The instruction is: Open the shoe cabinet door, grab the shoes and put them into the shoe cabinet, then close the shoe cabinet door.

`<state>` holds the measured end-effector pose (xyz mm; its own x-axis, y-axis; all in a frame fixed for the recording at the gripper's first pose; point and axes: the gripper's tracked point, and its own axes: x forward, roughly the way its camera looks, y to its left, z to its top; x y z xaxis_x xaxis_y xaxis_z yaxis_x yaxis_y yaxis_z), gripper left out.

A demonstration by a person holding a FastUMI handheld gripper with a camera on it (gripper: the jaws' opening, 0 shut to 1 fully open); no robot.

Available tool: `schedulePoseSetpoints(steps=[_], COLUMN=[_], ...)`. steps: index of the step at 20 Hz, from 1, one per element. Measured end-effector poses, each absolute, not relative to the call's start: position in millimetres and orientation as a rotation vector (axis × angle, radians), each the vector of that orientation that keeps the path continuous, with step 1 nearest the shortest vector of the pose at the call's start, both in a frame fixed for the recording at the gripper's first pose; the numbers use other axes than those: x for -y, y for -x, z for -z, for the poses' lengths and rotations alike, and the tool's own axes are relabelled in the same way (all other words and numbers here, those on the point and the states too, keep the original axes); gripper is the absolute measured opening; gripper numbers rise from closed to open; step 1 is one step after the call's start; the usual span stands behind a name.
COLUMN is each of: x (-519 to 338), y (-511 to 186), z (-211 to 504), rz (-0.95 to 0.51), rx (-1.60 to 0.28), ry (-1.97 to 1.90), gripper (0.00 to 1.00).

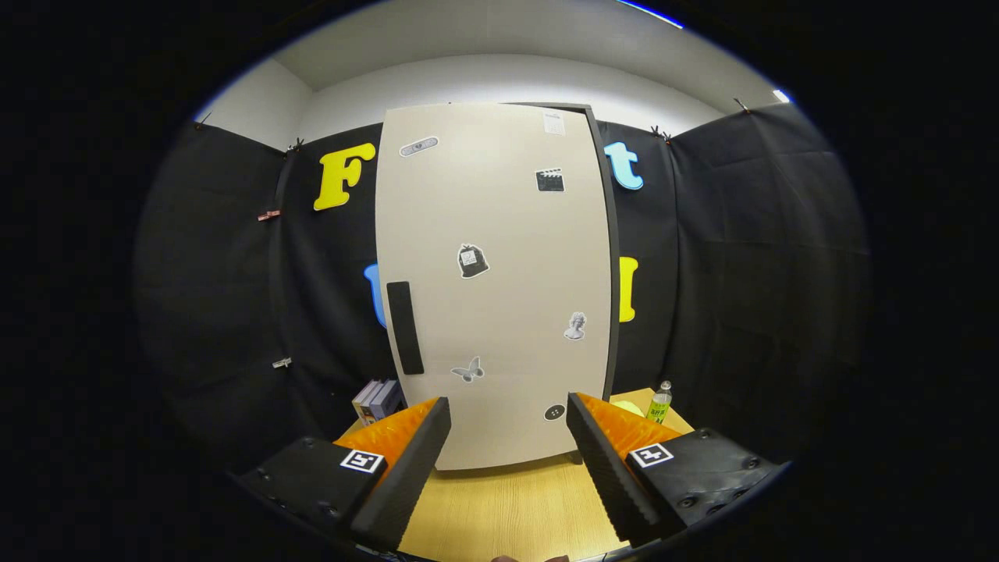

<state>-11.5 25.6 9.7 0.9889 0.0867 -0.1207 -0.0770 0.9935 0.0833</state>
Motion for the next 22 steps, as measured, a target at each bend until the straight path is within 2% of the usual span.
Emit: schedulePoseSetpoints(steps=[22], x=[-21.3], y=[9.0], z=[-2.7], rz=[-0.081], rx=[-0.137], ry=[-0.079], gripper=[0.98])
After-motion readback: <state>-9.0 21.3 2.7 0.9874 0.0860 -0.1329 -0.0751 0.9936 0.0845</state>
